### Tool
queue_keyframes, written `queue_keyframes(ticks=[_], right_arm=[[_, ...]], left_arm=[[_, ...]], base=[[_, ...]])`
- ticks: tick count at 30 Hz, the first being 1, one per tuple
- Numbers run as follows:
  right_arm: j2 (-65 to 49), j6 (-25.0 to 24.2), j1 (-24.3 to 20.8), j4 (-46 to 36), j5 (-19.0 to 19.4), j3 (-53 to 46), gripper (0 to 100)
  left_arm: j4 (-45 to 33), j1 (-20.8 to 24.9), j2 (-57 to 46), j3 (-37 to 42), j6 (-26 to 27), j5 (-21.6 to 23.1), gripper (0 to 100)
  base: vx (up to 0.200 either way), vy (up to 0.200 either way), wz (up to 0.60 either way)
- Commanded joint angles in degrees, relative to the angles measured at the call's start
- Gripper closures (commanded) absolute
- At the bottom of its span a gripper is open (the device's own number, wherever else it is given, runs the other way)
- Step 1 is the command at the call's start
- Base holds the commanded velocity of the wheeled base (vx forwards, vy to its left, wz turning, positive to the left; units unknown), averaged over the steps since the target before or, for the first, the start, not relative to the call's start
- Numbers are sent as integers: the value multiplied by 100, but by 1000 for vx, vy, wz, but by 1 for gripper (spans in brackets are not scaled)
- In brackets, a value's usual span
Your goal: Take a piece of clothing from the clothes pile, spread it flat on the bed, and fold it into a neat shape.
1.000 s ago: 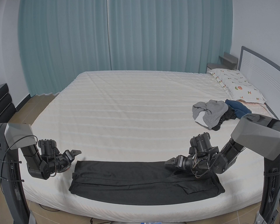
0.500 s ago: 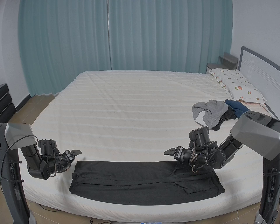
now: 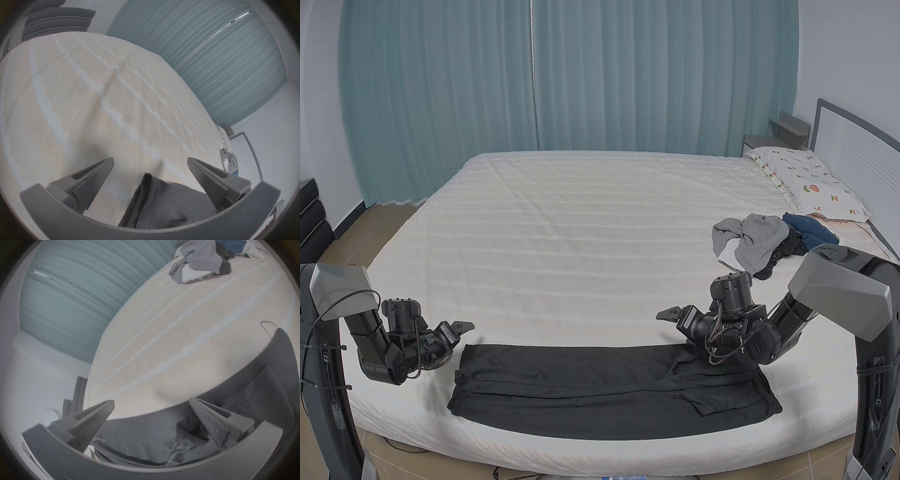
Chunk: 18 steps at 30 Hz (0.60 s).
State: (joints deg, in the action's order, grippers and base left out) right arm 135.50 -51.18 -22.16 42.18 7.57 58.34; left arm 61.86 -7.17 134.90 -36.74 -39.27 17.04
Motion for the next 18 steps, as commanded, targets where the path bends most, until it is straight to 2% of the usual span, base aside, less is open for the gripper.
queue_keyframes(ticks=[1,8,18], right_arm=[[-314,-42,142,185,8,-236,0],[-656,11,221,141,60,-526,0],[-472,240,-104,45,122,-649,0]], left_arm=[[2,-4,10,0,-2,1,0],[2,-4,10,0,-2,1,0],[-7,-4,1,0,-11,1,0]], base=[[0,0,0],[0,0,0],[0,0,0]])
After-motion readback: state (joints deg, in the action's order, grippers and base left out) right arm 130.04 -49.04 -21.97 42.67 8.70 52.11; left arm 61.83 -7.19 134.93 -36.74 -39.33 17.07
